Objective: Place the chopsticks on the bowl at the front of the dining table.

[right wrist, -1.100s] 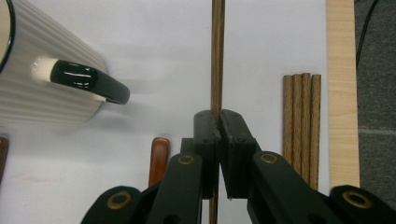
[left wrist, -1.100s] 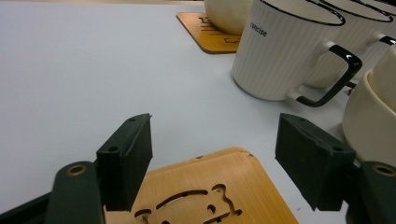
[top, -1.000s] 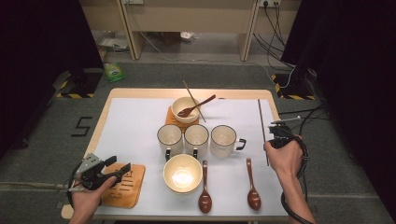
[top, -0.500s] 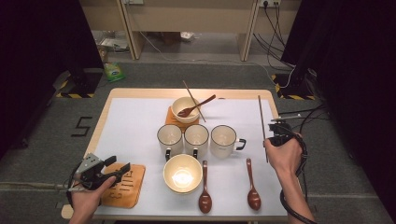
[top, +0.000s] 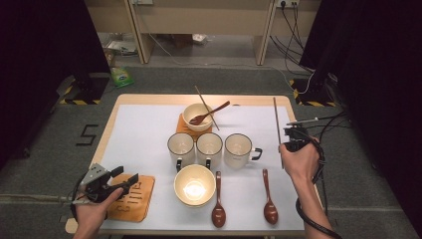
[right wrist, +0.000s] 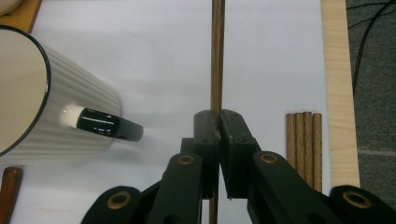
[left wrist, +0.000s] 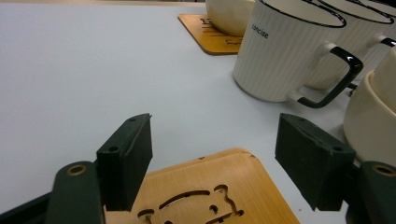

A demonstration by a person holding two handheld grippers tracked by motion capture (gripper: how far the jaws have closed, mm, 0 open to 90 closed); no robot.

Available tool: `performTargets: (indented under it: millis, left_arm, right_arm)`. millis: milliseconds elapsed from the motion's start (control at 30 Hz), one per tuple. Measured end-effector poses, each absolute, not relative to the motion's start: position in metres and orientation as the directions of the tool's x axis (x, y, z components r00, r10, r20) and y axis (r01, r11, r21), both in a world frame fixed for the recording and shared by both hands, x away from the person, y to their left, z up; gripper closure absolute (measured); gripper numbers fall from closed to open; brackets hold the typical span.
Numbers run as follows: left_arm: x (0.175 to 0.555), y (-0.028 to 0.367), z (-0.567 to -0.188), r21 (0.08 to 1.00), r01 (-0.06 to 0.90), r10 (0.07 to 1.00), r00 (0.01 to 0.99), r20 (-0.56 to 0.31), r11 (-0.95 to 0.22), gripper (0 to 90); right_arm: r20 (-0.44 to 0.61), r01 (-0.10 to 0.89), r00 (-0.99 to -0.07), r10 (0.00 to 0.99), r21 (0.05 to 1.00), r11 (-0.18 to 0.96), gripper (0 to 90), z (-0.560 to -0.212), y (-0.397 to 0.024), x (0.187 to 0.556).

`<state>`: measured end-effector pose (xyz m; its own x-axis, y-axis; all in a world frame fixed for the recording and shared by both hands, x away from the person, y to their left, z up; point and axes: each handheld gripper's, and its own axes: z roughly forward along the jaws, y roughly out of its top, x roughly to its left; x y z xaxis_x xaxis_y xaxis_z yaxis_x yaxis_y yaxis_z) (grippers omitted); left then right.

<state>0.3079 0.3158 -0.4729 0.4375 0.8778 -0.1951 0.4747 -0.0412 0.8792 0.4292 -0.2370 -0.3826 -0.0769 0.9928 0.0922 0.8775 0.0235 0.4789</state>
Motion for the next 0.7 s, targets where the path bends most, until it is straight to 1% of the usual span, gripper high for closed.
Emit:
performTargets:
  millis: [700]
  left_arm:
    - [0.308,0.316,-0.473,0.88,0.474,0.878,0.437,-0.197,-0.039,26.6]
  right_arm:
    - [0.088,0.864,-0.088,0.992,0.502,0.033,85.4,-0.376,-0.229,0.441]
